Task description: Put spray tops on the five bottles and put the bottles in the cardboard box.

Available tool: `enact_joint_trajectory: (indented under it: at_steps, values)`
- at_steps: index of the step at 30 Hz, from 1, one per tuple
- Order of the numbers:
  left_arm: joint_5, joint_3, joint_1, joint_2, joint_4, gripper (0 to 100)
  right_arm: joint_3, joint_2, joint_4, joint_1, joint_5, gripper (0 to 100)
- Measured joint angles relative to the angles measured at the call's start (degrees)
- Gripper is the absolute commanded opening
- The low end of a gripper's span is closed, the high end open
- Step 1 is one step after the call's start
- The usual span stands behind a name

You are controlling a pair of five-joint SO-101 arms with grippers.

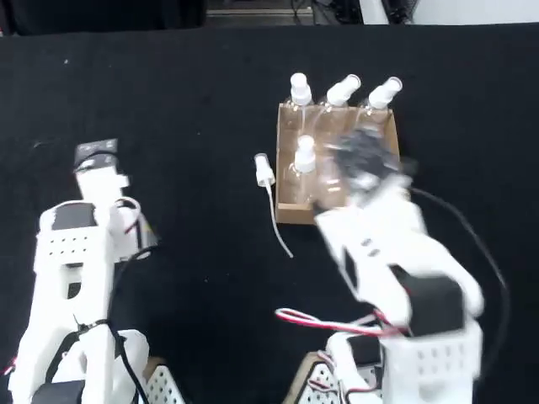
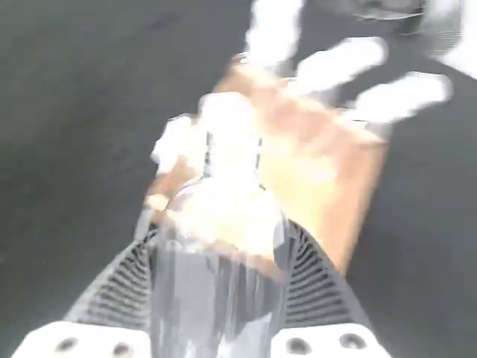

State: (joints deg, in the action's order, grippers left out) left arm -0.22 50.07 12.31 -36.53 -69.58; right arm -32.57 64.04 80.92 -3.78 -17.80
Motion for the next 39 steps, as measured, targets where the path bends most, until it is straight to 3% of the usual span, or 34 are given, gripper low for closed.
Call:
enact_joint_trajectory:
  at_steps: [8,13,20,29,33,39]
  values:
    - [3.7,-3.3,-17.2,0.0,1.0,21,-13.5,3.1,-4.7,16.5,0.0,1.1]
    - [4.7,-2.9,-25.7,0.0,9.4,22,-18.9,3.1,-8.0,23.1,-0.2,1.1]
    - [17.1,2.1,-36.3,0.0,21.9,22,-23.5,3.1,-12.4,28.8,-0.4,1.1]
    - [29.4,12.7,-41.6,0.0,45.0,22,-25.4,3.1,-14.9,35.5,-0.4,1.1]
    - [34.5,13.4,-42.4,0.0,47.2,22,-25.4,3.1,-14.9,35.5,-0.4,1.1]
    - [35.8,12.7,-45.6,6.3,47.8,22,-25.4,3.1,-14.9,35.7,-0.4,1.1]
